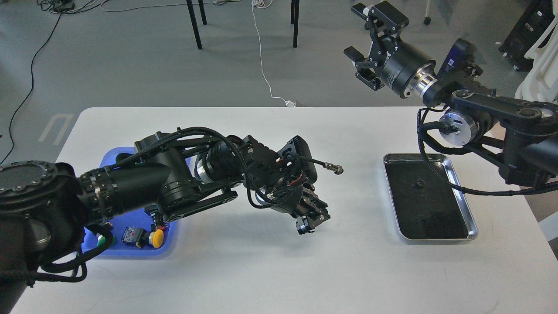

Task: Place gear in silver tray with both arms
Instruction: 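Lift the second gear with the left gripper and carry it toward table center, then open the left gripper to set the gear on the table, then withdraw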

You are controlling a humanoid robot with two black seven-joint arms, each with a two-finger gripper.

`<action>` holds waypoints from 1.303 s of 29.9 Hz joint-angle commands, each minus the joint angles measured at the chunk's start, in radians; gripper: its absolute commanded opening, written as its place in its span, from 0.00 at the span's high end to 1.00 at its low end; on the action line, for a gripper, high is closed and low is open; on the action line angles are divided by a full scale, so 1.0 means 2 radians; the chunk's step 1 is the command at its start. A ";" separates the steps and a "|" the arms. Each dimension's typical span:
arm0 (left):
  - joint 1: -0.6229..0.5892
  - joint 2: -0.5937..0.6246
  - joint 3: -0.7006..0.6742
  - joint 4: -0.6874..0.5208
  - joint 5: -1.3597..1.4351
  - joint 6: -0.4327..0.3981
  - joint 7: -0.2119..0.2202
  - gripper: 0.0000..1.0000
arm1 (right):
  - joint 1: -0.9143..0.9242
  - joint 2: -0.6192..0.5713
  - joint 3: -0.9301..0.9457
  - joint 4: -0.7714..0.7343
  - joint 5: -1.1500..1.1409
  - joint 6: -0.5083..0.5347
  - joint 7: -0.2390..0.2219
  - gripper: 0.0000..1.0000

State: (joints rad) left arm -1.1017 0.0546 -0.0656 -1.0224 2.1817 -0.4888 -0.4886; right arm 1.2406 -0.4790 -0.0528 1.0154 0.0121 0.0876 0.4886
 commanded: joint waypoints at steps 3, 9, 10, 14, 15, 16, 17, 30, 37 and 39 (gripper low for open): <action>0.006 -0.027 0.004 0.027 0.000 0.000 0.000 0.81 | -0.003 -0.001 -0.001 -0.001 -0.001 -0.001 0.000 0.04; 0.007 -0.027 0.004 0.053 0.000 0.000 0.000 0.81 | -0.005 -0.001 -0.001 -0.001 -0.001 -0.002 0.000 0.04; 0.007 -0.027 0.007 0.059 0.000 0.000 0.000 0.80 | -0.005 -0.001 -0.002 -0.001 -0.001 -0.002 0.000 0.04; 0.007 -0.027 0.026 0.079 0.000 0.000 0.000 0.80 | -0.011 -0.001 -0.002 -0.001 -0.001 -0.002 0.000 0.04; 0.007 -0.027 0.026 0.083 0.000 0.000 0.000 0.80 | -0.011 -0.001 -0.002 -0.001 -0.001 -0.002 0.000 0.04; 0.008 -0.027 0.026 0.088 0.000 0.000 0.000 0.80 | -0.012 -0.001 -0.002 -0.001 -0.001 -0.002 0.000 0.04; 0.008 -0.027 0.026 0.092 0.000 0.000 0.000 0.80 | -0.012 -0.001 -0.002 -0.001 -0.001 -0.002 0.000 0.04; 0.009 -0.027 0.026 0.120 0.000 0.000 0.000 0.75 | -0.017 -0.003 -0.001 -0.001 -0.001 -0.002 0.000 0.04; 0.007 -0.027 0.024 0.122 0.000 0.000 0.000 0.31 | -0.019 -0.006 -0.001 -0.001 -0.001 0.000 0.000 0.04; 0.005 -0.027 0.021 0.122 0.000 0.000 0.000 0.22 | -0.019 -0.008 -0.001 0.000 -0.001 0.000 0.000 0.04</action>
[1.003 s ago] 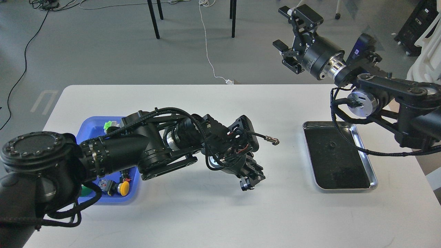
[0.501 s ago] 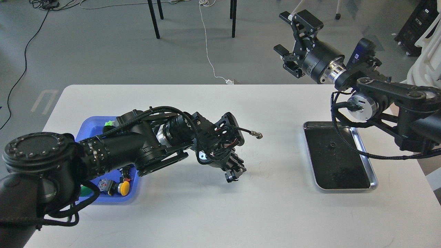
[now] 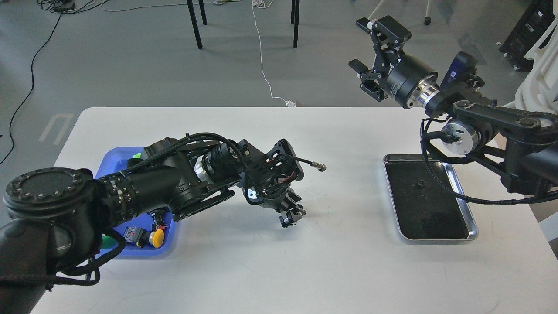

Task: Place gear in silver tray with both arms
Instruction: 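Open the left gripper to set the gear on the table, then withdraw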

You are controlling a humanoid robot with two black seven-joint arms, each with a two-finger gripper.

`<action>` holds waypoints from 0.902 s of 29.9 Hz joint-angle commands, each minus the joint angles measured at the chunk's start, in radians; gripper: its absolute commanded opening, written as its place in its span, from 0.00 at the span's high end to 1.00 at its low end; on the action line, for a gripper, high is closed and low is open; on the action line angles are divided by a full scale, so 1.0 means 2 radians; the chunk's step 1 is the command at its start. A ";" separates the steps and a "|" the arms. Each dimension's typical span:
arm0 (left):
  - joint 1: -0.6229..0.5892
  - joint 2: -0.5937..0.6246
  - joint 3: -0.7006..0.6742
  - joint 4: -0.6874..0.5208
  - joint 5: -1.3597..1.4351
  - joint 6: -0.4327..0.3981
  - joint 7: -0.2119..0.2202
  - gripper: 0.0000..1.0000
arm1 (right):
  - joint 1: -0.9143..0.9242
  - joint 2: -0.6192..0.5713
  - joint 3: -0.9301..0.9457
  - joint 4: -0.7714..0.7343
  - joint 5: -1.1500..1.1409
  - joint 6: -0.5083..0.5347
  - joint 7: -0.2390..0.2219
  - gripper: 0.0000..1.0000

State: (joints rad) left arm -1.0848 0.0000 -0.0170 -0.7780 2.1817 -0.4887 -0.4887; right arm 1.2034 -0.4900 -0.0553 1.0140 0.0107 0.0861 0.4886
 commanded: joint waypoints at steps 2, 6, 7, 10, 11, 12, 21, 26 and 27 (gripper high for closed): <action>-0.005 0.000 -0.007 -0.006 0.000 0.001 0.000 0.21 | 0.000 -0.011 0.000 0.003 -0.001 0.001 0.000 0.04; -0.008 0.041 -0.027 -0.017 0.000 0.010 0.000 0.16 | -0.010 -0.030 0.001 0.010 -0.001 0.004 0.000 0.04; -0.008 0.055 -0.036 -0.018 0.000 0.020 0.000 0.13 | -0.013 -0.037 0.001 0.015 -0.001 0.004 0.000 0.04; 0.000 0.104 -0.055 -0.018 -0.058 0.062 0.000 0.08 | -0.031 -0.064 0.002 0.035 -0.006 0.004 0.000 0.04; 0.003 0.123 -0.061 -0.018 -0.092 0.072 0.000 0.07 | -0.042 -0.072 0.004 0.041 -0.007 0.004 0.000 0.04; 0.013 0.142 -0.068 -0.020 -0.135 0.076 0.000 0.07 | -0.055 -0.080 0.008 0.047 -0.008 0.004 0.000 0.03; 0.170 0.268 -0.205 -0.103 -0.561 0.063 0.000 0.04 | -0.124 -0.125 0.008 0.080 -0.112 0.005 0.000 0.02; 0.301 0.273 -0.372 -0.148 -0.659 0.024 0.000 0.03 | -0.120 -0.125 -0.010 0.097 -0.247 0.005 0.000 0.01; 0.323 0.270 -0.400 -0.152 -0.671 0.016 0.000 0.03 | -0.114 -0.125 -0.020 0.098 -0.274 0.005 0.000 0.01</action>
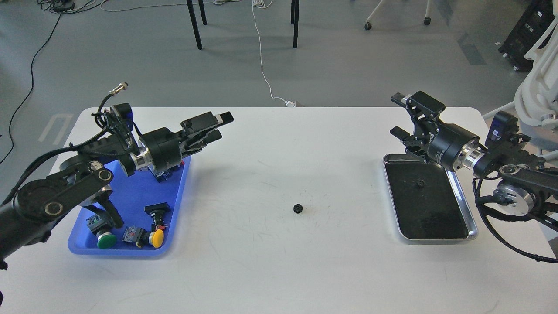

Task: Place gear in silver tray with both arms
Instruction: 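Open the left gripper to set the gear on the table, then withdraw, then reach the right gripper to the gear on the table and grasp it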

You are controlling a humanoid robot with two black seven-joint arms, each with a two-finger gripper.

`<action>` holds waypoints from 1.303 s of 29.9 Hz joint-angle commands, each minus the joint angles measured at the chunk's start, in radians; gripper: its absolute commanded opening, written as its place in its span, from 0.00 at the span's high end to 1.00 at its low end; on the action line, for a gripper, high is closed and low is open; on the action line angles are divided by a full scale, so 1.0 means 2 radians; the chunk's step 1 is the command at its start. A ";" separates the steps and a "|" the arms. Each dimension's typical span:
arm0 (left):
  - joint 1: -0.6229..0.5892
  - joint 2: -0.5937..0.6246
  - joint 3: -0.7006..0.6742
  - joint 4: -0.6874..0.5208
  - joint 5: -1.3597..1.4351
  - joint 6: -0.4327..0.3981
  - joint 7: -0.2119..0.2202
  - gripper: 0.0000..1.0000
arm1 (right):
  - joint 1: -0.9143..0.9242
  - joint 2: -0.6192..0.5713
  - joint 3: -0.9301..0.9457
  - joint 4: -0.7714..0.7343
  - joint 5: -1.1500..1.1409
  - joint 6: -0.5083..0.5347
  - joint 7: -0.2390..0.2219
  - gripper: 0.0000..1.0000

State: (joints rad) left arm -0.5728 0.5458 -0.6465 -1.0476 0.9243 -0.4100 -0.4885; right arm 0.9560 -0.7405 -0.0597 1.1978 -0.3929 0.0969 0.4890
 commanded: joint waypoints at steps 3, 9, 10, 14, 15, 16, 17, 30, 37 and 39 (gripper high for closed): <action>0.109 -0.010 -0.135 -0.026 -0.066 -0.035 0.000 0.03 | 0.058 0.004 -0.074 0.003 -0.143 0.000 0.000 0.01; 0.127 -0.011 -0.166 -0.026 -0.121 -0.030 0.000 0.02 | 0.217 0.089 -0.274 0.002 -0.218 -0.003 0.000 0.01; 0.128 -0.011 -0.171 -0.026 -0.131 -0.029 0.000 0.02 | 0.237 0.107 -0.296 0.001 -0.230 -0.006 0.000 0.01; 0.128 -0.011 -0.182 -0.026 -0.145 -0.024 0.000 0.02 | 0.296 0.197 -0.363 -0.024 -0.260 -0.009 0.000 0.01; 0.128 -0.011 -0.184 -0.026 -0.145 -0.023 0.000 0.02 | 0.300 0.217 -0.374 -0.034 -0.264 -0.011 0.000 0.01; 0.128 -0.011 -0.185 -0.027 -0.145 -0.023 0.000 0.02 | 0.303 0.242 -0.387 -0.046 -0.269 -0.017 0.000 0.01; 0.128 -0.011 -0.185 -0.027 -0.145 -0.023 0.000 0.02 | 0.303 0.265 -0.400 -0.060 -0.275 -0.027 0.000 0.01; 0.135 -0.007 -0.186 -0.048 -0.145 -0.020 0.000 0.02 | 0.287 0.370 -0.517 -0.097 -0.298 -0.156 0.000 0.08; 0.138 -0.008 -0.185 -0.048 -0.144 -0.019 0.000 0.02 | 0.261 0.370 -0.527 -0.116 -0.297 -0.173 0.000 0.27; 0.140 -0.008 -0.185 -0.048 -0.144 -0.019 0.000 0.02 | 0.256 0.370 -0.527 -0.116 -0.297 -0.181 0.000 0.31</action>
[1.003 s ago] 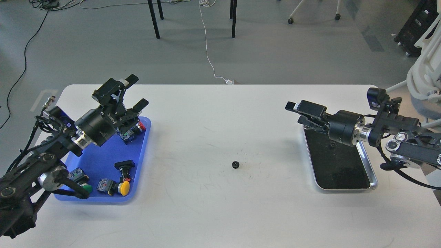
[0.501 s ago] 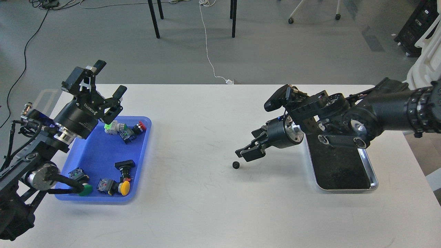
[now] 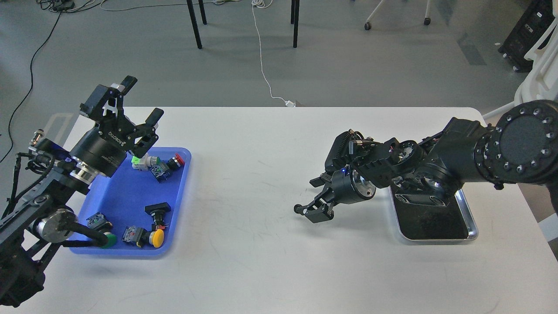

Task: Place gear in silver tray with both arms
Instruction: 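Reach the right gripper to the gear on the table and grasp it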

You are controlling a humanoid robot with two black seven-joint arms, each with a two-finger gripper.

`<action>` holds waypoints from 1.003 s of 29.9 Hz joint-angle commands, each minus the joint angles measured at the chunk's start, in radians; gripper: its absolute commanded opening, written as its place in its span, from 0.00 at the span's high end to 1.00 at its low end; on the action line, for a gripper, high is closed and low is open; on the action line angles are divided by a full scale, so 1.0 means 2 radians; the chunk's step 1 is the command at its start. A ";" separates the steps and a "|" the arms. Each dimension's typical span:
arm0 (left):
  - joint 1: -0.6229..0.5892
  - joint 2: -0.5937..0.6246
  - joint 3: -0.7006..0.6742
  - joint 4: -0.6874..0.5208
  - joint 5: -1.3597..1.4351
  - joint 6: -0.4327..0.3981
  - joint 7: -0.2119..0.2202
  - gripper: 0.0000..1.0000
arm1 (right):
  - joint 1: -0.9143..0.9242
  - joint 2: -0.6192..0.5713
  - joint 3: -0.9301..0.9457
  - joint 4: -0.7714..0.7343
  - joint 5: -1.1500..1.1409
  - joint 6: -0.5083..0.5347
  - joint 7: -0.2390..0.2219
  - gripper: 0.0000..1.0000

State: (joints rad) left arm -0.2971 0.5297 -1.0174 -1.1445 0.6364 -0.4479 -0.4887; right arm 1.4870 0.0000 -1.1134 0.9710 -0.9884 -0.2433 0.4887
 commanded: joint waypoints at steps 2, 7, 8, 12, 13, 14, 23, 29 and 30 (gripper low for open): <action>0.002 -0.001 0.000 0.000 0.000 0.000 0.000 0.02 | -0.012 0.000 0.000 -0.005 0.001 -0.015 0.000 0.33; 0.004 -0.001 -0.001 0.000 0.000 0.000 0.000 0.02 | -0.018 0.000 0.000 -0.007 0.001 -0.023 0.000 0.33; 0.004 -0.001 0.000 0.000 0.000 0.000 0.000 0.02 | -0.019 0.000 0.000 -0.007 0.001 -0.024 0.000 0.33; 0.005 -0.002 -0.001 0.000 0.001 0.000 0.000 0.02 | -0.029 0.000 0.000 -0.011 0.001 -0.030 0.000 0.33; 0.006 -0.002 -0.001 0.000 0.001 0.000 0.000 0.02 | -0.032 0.000 0.000 -0.015 0.002 -0.033 0.000 0.33; 0.007 -0.002 -0.001 0.000 0.001 0.000 0.000 0.02 | -0.034 0.000 0.000 -0.015 0.001 -0.036 0.000 0.33; 0.010 -0.001 -0.005 0.000 0.001 0.000 0.000 0.02 | -0.043 0.000 0.002 -0.010 0.006 -0.062 0.000 0.33; 0.012 -0.001 -0.006 0.000 0.002 0.000 0.000 0.02 | -0.052 0.000 0.004 -0.010 0.006 -0.072 0.000 0.39; 0.012 -0.001 -0.006 0.000 0.002 0.000 0.000 0.02 | -0.055 0.000 0.004 -0.011 0.006 -0.075 0.000 0.42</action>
State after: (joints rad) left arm -0.2741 0.5276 -1.0291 -1.1444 0.6384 -0.4479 -0.4887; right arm 1.3903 0.0000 -1.1054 0.9528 -0.9756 -0.3820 0.4887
